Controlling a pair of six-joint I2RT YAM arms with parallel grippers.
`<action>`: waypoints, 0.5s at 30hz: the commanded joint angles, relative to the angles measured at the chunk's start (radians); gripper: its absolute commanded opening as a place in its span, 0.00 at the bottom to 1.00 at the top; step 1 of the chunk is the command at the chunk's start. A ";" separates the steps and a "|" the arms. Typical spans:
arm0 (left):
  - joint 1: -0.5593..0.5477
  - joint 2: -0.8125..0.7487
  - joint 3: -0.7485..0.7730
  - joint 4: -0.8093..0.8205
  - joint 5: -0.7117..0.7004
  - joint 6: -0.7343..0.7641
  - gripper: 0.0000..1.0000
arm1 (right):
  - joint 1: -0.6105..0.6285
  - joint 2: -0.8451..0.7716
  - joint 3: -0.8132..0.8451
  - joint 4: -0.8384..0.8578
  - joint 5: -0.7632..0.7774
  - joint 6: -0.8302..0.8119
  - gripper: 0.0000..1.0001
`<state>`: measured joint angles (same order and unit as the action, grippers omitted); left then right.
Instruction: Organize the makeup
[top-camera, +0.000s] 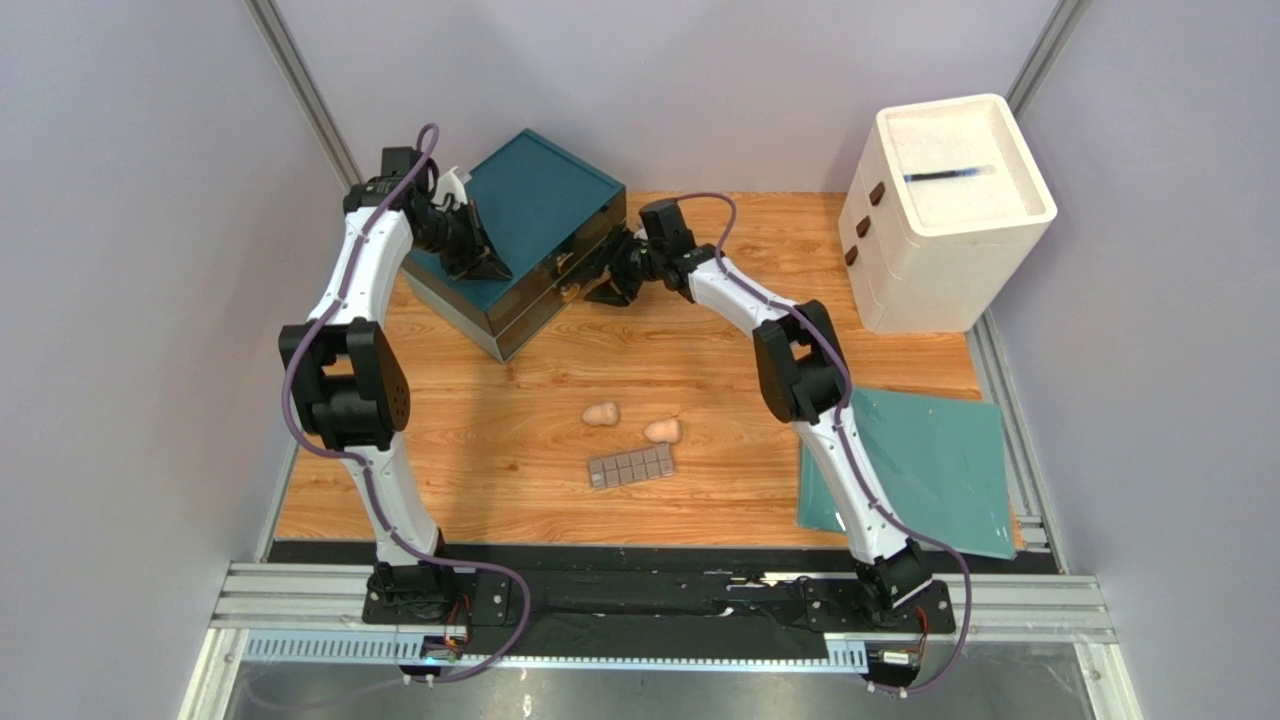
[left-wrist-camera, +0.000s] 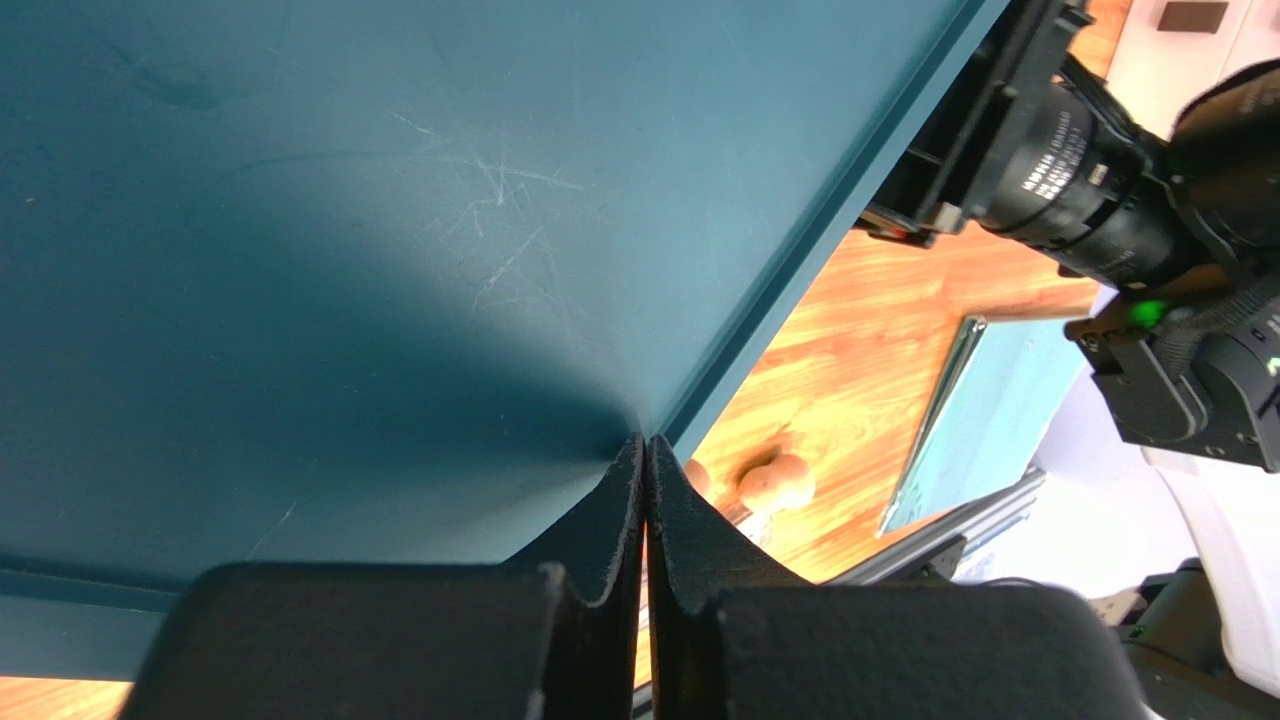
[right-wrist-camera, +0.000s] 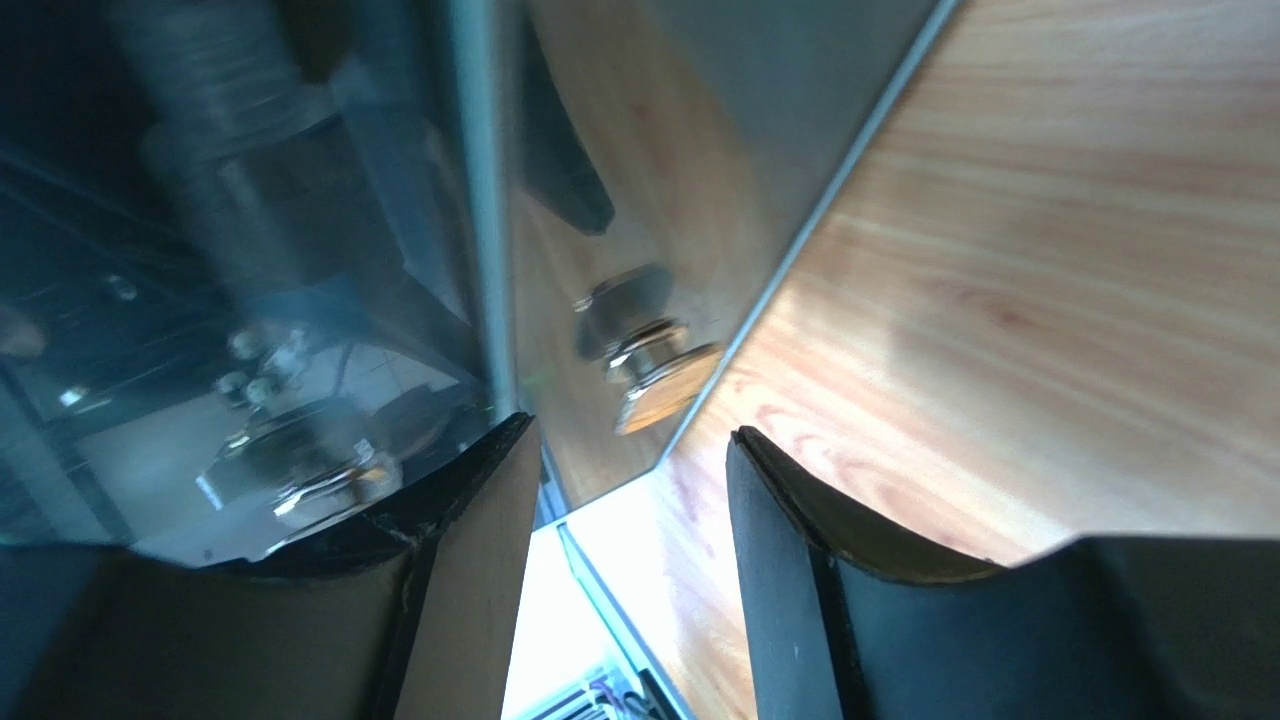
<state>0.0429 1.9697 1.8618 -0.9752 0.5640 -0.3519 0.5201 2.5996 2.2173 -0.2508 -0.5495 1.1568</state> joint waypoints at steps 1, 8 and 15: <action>-0.005 0.003 0.013 -0.066 0.020 0.027 0.03 | 0.004 0.040 0.044 -0.061 0.028 -0.032 0.53; -0.003 0.001 0.008 -0.066 0.017 0.028 0.03 | 0.014 0.079 0.062 -0.099 0.037 -0.045 0.53; -0.003 -0.005 0.000 -0.063 0.016 0.025 0.03 | 0.017 0.068 0.093 -0.279 0.065 -0.135 0.43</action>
<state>0.0433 1.9697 1.8618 -0.9756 0.5644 -0.3515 0.5270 2.6495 2.2704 -0.3370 -0.5274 1.1172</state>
